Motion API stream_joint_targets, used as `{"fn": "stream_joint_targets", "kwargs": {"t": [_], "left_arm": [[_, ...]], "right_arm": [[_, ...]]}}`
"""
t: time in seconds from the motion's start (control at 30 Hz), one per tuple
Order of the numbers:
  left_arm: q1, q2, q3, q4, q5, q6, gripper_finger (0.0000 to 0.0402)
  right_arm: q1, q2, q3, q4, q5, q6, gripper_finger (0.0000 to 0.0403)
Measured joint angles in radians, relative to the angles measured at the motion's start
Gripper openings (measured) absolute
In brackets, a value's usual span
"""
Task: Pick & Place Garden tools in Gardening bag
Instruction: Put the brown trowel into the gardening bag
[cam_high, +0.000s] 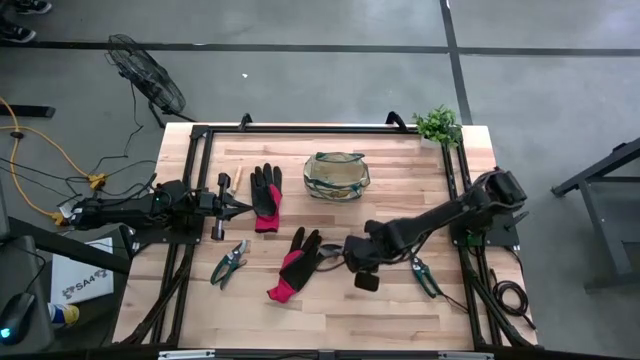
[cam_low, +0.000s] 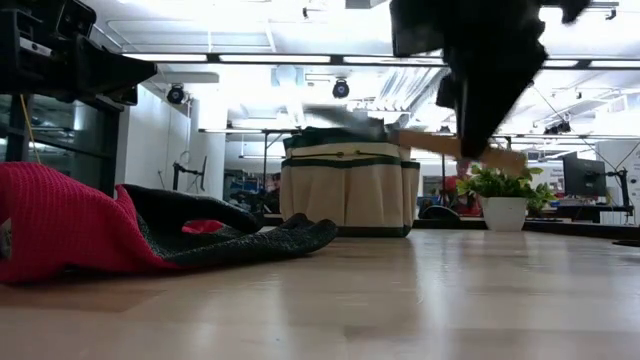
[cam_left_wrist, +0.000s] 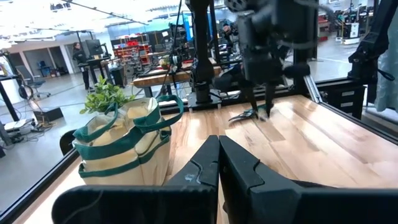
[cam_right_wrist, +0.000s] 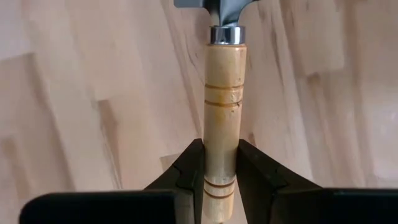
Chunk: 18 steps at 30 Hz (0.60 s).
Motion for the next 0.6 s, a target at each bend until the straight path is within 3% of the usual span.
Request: {"fn": "stream_joint_targets", "kwargs": {"t": [0.27, 0.6], "left_arm": [[0.0, 0.0, 0.0, 0.0, 0.0, 0.0, 0.0001], [0.0, 0.0, 0.0, 0.0, 0.0, 0.0, 0.0001]], "right_arm": [[-0.104, -0.091, 0.001, -0.105, -0.016, -0.097, 0.006], [-0.22, -0.114, 0.083, -0.248, 0.145, -0.229, 0.006]]}}
